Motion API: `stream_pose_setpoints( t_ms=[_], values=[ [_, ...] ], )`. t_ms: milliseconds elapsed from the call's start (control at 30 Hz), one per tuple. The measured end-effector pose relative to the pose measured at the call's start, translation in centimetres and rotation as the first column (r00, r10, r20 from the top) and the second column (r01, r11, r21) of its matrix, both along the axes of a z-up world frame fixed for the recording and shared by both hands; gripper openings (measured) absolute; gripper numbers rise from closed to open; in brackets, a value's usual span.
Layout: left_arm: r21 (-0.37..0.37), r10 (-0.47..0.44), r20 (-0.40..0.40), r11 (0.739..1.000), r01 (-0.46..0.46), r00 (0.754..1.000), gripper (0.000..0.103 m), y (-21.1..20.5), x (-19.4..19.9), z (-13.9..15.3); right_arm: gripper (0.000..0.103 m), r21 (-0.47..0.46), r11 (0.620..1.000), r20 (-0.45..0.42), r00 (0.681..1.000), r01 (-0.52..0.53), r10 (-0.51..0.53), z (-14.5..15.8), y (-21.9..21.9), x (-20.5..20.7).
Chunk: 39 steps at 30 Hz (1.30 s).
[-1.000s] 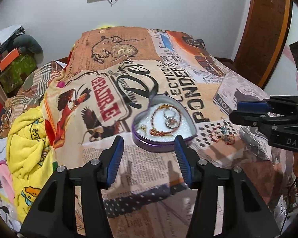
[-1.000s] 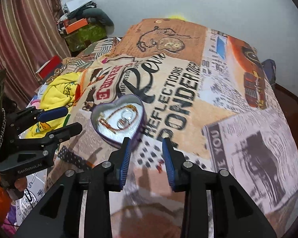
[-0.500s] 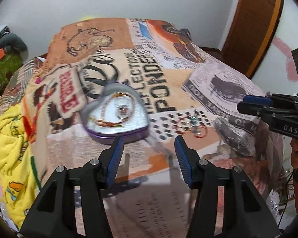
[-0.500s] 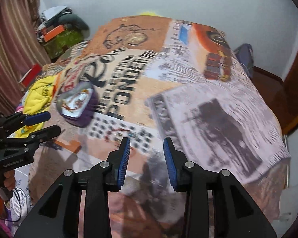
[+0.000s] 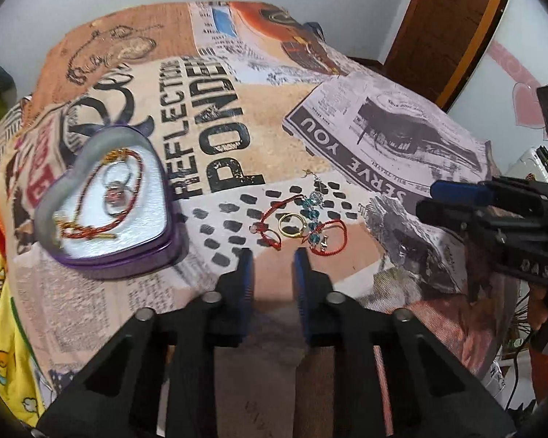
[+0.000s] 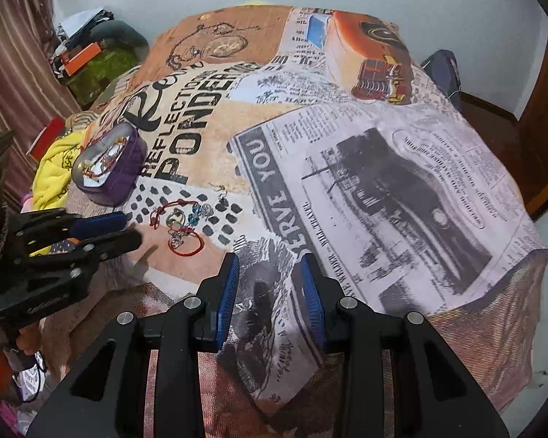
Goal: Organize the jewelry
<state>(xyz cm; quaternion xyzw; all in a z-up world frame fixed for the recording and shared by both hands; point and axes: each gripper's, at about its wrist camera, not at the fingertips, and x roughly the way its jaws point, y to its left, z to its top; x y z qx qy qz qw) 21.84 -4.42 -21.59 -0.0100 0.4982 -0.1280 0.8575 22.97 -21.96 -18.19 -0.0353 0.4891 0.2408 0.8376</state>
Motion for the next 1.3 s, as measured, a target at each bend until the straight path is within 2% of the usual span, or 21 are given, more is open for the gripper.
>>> stream_pose_setpoints(
  t_ms=[200, 267, 467, 667, 967, 1133, 1300],
  values=[
    [0.005, 0.019, 0.004, 1.000, -0.019, 1.000, 0.016, -0.4, 1.5, -0.7, 0.032, 0.001, 1.000, -0.021, 1.000, -0.023, 0.023, -1.0, 0.4, 0.2],
    [0.019, 0.025, 0.010, 1.000, -0.025, 1.000, 0.001, -0.6, 1.7, -0.9, 0.032, 0.002, 1.000, -0.027, 0.999, -0.029, 0.029, -1.2, 0.6, 0.2],
    [0.009, 0.041, 0.024, 0.999, -0.041, 0.999, 0.000, -0.2, 1.5, -0.7, 0.032, 0.019, 0.999, -0.044, 0.998, -0.049, 0.050, -1.5, 1.2, 0.4],
    [-0.024, 0.079, 0.103, 0.997, -0.076, 0.992, 0.000, 1.6, 0.0, 2.6, 0.032, 0.020, 0.996, -0.038, 0.996, -0.083, 0.083, -1.3, 2.4, 0.3],
    [-0.084, 0.130, 0.220, 0.990, -0.114, 0.967, 0.000, 4.4, -2.7, 7.7, 0.032, 0.029, 0.994, -0.030, 0.994, -0.102, 0.103, -0.9, 4.0, 0.5],
    [-0.087, 0.128, 0.258, 0.990, -0.108, 0.958, 0.000, 4.8, -3.6, 9.0, 0.032, 0.025, 0.996, -0.024, 0.996, -0.089, 0.090, -1.0, 4.7, 1.4],
    [-0.100, 0.130, 0.271, 0.989, -0.106, 0.954, 0.000, 5.2, -4.0, 9.2, 0.032, 0.031, 0.996, -0.028, 0.996, -0.089, 0.090, -1.7, 5.4, 2.5]
  ],
)
